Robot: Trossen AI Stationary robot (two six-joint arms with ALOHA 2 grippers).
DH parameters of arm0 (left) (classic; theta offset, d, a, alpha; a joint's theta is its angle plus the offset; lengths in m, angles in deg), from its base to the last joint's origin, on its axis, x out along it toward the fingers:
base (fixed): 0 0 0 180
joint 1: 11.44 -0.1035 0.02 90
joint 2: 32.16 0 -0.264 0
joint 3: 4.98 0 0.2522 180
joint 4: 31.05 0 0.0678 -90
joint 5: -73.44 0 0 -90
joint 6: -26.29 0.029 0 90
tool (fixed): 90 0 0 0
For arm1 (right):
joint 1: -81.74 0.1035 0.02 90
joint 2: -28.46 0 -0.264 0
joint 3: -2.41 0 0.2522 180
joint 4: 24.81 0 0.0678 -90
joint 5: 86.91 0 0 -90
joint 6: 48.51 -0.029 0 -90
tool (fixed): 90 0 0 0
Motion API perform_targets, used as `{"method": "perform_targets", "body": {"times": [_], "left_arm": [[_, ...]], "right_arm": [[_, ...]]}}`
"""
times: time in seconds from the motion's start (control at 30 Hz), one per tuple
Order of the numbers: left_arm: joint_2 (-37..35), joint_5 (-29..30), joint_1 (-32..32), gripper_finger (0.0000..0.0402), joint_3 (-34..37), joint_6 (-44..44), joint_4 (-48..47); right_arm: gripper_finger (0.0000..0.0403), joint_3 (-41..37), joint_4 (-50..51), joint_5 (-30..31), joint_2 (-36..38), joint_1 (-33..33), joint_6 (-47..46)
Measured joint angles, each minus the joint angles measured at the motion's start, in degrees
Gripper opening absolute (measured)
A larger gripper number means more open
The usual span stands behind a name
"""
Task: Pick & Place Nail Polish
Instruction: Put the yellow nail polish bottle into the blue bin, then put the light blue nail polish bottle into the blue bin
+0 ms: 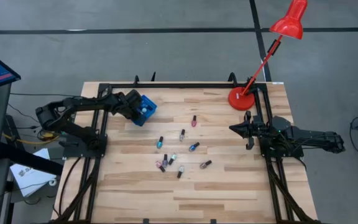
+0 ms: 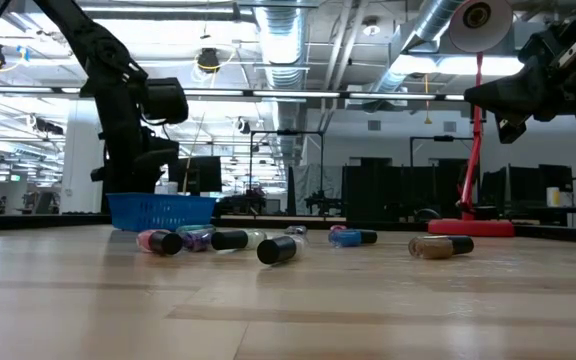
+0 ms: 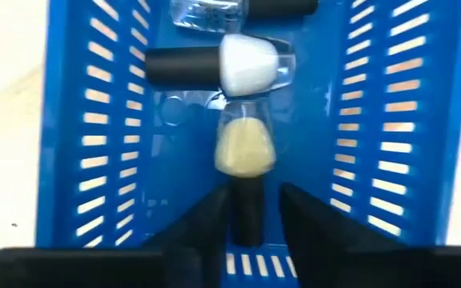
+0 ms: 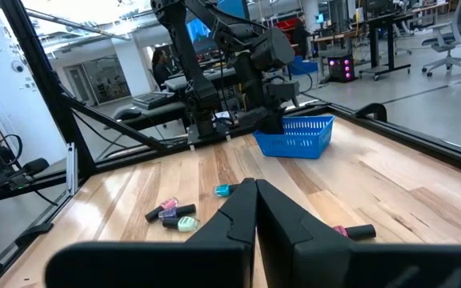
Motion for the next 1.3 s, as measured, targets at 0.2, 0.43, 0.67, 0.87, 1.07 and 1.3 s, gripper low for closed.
{"method": "perform_targets", "body": {"times": [0.2, 0.43, 0.67, 0.87, 1.07, 1.3], "left_arm": [[-0.2, -4.1, 0.0, 0.0207, -2.2, 0.1, -0.3], [-4.2, -4.4, 1.4, 0.0256, -8.4, -0.9, -0.7], [-5.9, -2.4, 7.0, 0.0240, -16.6, -2.7, -0.7], [-4.8, -1.0, 17.3, 0.0231, -20.3, -10.0, -1.0], [-4.8, 7.1, 29.1, 0.0219, -20.3, -20.6, -5.6], [-0.3, 12.9, 35.4, 0.0218, -20.3, -29.2, -6.4]], "right_arm": [[0.0000, 0.0, 0.0, 0.0, 0.0, 0.0, 0.0], [0.0000, 0.0, 0.0, 0.0, 0.0, 0.0, 0.0], [0.0000, 0.0, 0.0, 0.0, 0.0, 0.0, 0.0], [0.0000, 0.0, 0.0, 0.0, 0.0, 0.0, 0.0], [0.0000, 0.0, 0.0, 0.0, 0.0, 0.0, 0.0], [0.0000, 0.0, 0.0, 0.0, 0.0, 0.0, 0.0]]}}
